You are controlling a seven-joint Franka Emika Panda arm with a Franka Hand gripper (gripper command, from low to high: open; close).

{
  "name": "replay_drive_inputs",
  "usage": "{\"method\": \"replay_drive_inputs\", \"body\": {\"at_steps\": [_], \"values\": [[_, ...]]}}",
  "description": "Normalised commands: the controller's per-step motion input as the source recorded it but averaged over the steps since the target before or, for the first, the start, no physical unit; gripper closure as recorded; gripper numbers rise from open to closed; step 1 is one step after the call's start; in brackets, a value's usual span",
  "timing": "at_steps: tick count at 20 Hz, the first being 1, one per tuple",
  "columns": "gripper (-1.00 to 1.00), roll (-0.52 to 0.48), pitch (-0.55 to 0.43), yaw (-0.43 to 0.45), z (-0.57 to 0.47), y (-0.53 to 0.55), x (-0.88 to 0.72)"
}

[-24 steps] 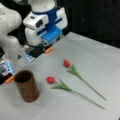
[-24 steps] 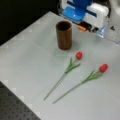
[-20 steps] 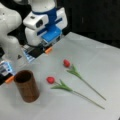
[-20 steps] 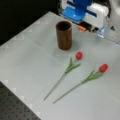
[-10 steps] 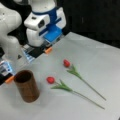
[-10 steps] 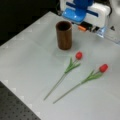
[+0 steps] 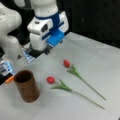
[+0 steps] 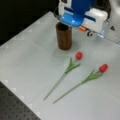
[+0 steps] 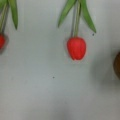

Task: Flower insertion into a vase

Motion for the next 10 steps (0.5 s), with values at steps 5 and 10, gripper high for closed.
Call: {"method": "replay_drive_inputs", "body": {"at_steps": [5, 10], "values": [[-1.00, 0.117, 0.017, -0.017, -0.27, -0.03, 0.29], [-1.00, 0.124, 0.095, -0.041, -0.23, -0.05, 0.37]]}}
